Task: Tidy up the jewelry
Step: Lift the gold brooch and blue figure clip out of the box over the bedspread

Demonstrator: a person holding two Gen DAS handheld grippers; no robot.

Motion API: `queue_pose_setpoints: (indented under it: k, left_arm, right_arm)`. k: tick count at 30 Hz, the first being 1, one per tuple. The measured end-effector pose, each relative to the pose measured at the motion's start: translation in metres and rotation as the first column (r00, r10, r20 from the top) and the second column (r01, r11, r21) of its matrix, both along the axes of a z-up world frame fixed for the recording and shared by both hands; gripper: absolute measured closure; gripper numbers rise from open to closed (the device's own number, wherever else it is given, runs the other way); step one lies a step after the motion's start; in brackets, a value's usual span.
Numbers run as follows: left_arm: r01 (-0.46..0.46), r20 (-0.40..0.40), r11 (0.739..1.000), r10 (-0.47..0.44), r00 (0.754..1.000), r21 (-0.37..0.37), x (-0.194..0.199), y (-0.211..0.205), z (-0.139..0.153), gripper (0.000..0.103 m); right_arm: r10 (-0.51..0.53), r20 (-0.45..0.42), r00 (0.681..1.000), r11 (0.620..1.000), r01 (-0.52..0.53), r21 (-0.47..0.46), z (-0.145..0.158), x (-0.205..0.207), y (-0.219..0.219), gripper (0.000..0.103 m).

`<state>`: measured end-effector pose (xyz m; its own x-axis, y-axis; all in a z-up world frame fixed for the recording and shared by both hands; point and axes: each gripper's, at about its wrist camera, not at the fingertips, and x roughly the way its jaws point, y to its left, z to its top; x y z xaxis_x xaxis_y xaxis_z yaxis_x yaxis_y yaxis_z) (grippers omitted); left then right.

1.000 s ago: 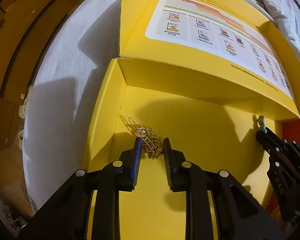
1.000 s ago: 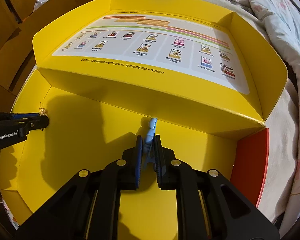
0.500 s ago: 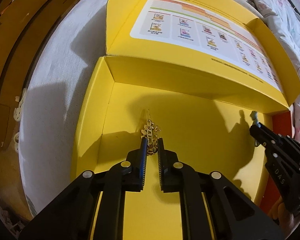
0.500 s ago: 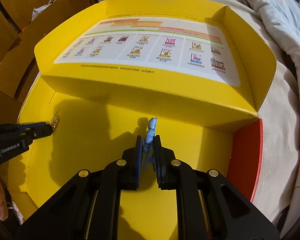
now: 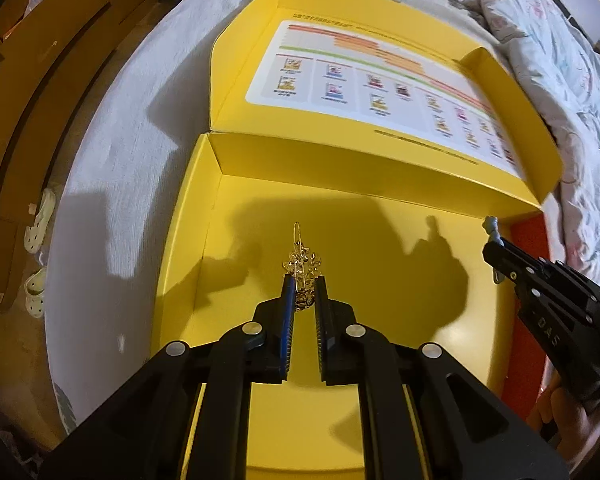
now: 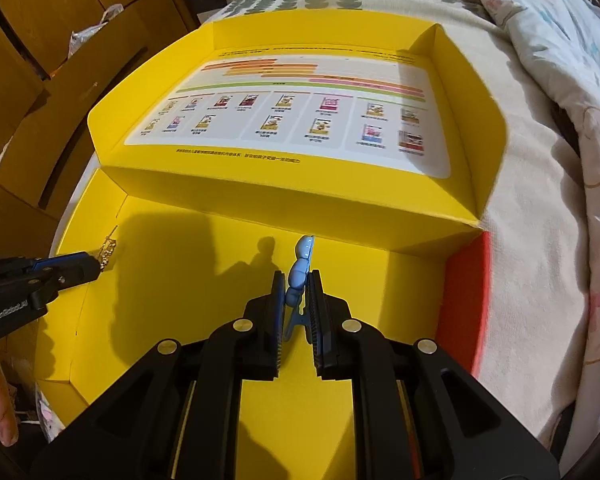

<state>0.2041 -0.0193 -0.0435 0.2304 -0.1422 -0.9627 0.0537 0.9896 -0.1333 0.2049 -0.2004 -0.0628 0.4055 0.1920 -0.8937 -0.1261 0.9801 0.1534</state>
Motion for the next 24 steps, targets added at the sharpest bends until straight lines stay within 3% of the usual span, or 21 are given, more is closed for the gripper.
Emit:
queue_pose_setpoints:
  k: [8,17,24]
  left_arm:
    - [0.047,0.040,0.997,-0.044,0.998,-0.063,-0.042,-0.005,0.029,0.093]
    - [0.137,0.103,0.982,-0.124,0.987,-0.131,-0.122,-0.014,0.069,0.093]
    - [0.185,0.149,0.973,-0.164,0.975,-0.139,-0.181,-0.008,0.089,0.093]
  right_arm:
    - [-0.036,0.051,0.998,0.999,0.036,0.003,0.041,-0.035,-0.018,0.091]
    - [-0.151,0.096,0.984,0.989,0.150,0.014,0.090,-0.100,-0.074,0.091]
    - [-0.236,0.065,0.970,0.972,0.235,0.023,0.090,-0.140,-0.134,0.091]
